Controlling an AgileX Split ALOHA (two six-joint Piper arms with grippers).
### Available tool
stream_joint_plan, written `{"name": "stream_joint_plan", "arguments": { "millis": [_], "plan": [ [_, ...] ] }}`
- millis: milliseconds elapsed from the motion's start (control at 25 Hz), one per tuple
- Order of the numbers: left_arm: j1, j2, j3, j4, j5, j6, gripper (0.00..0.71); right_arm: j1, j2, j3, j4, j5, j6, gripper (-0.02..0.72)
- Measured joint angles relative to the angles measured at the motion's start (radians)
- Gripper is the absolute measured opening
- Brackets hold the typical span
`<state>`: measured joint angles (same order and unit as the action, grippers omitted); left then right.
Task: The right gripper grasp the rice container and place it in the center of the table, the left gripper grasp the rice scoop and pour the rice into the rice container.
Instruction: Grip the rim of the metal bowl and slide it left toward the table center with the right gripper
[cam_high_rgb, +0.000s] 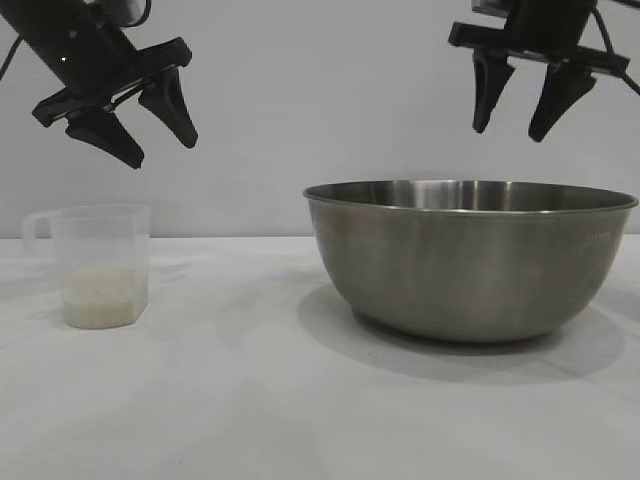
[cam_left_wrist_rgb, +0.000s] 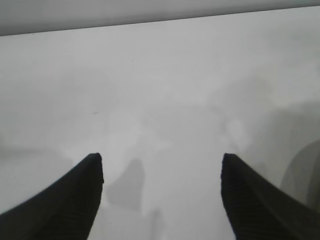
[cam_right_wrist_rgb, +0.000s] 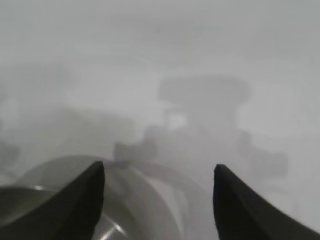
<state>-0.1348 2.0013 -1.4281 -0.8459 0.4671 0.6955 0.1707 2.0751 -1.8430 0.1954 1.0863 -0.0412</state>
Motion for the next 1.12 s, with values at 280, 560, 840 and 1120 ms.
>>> {"name": "stream_joint_plan", "arguments": {
  "millis": [280, 560, 840, 1120],
  "plan": [
    [0.000, 0.000, 0.000, 0.000, 0.000, 0.000, 0.442, 0.000, -0.056, 0.000, -0.012, 0.147, 0.000, 0.444],
    [0.000, 0.000, 0.000, 0.000, 0.002, 0.000, 0.442, 0.000, -0.083, 0.055, 0.023, 0.148, 0.002, 0.444],
    [0.000, 0.000, 0.000, 0.000, 0.004, 0.000, 0.442, 0.000, -0.142, 0.280, 0.006, 0.148, -0.006, 0.444],
    [0.000, 0.000, 0.000, 0.000, 0.006, 0.000, 0.442, 0.000, -0.084, 0.338, 0.011, 0.140, -0.018, 0.444]
  ]
}}
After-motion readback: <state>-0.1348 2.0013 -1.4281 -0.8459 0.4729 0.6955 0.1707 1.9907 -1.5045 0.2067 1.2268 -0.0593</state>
